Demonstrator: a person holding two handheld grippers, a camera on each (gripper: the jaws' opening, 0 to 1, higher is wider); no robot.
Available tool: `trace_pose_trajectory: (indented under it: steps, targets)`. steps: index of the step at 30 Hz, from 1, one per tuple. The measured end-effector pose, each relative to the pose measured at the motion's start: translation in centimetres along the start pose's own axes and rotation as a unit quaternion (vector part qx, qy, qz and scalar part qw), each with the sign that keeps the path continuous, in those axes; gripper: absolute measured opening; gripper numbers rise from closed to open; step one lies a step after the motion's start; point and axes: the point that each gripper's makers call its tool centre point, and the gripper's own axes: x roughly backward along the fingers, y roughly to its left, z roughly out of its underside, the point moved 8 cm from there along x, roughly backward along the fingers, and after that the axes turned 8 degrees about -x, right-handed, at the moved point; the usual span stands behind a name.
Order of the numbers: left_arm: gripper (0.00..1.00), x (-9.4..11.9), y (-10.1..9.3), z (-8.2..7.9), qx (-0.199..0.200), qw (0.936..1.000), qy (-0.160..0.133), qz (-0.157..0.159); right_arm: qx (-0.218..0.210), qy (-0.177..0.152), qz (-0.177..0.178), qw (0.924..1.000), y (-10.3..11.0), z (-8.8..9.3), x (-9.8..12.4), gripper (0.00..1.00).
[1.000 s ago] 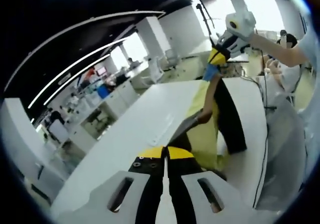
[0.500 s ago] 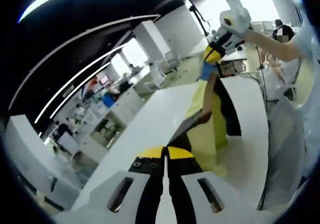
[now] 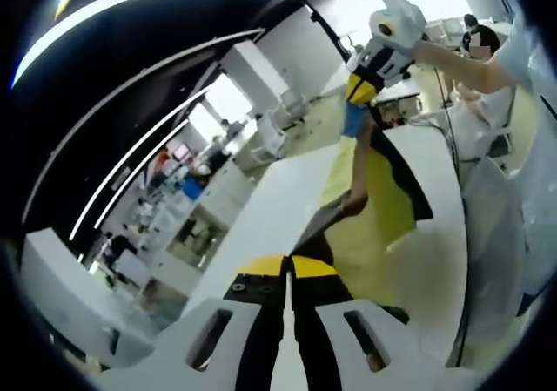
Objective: Fold the garment on the visible template until the final outline fits inside the template.
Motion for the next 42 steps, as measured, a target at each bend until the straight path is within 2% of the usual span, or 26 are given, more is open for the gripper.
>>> trace_pose_trajectory:
  steps: [14,18,22,31,42]
  targets:
    - [0.0,3.1,-2.6,-1.1,-0.041,0.9991,0.01,0.003,0.007,-0.012,-0.019,0.9997,2.2,-0.6,2.5,0.01]
    - [0.0,4.2,-3.0,-1.6,-0.05,0.9987,0.008,-0.001,0.012,-0.015,-0.035,0.9992,3.0,-1.1,3.2,0.01]
    - [0.0,5.3,-3.6,-2.5,-0.054,0.9985,0.003,-0.001,0.025,-0.022,-0.034,0.9988,3.6,-1.9,4.0,0.01]
    - [0.0,7.9,-4.7,-4.2,-0.09,0.9959,0.001,-0.009,0.051,-0.052,-0.014,0.9973,3.9,-4.0,6.4,0.01]
    - [0.0,9.2,-6.6,-6.2,-0.141,0.9897,0.022,0.015,0.063,-0.04,-0.069,0.9948,6.1,-4.3,6.9,0.01]
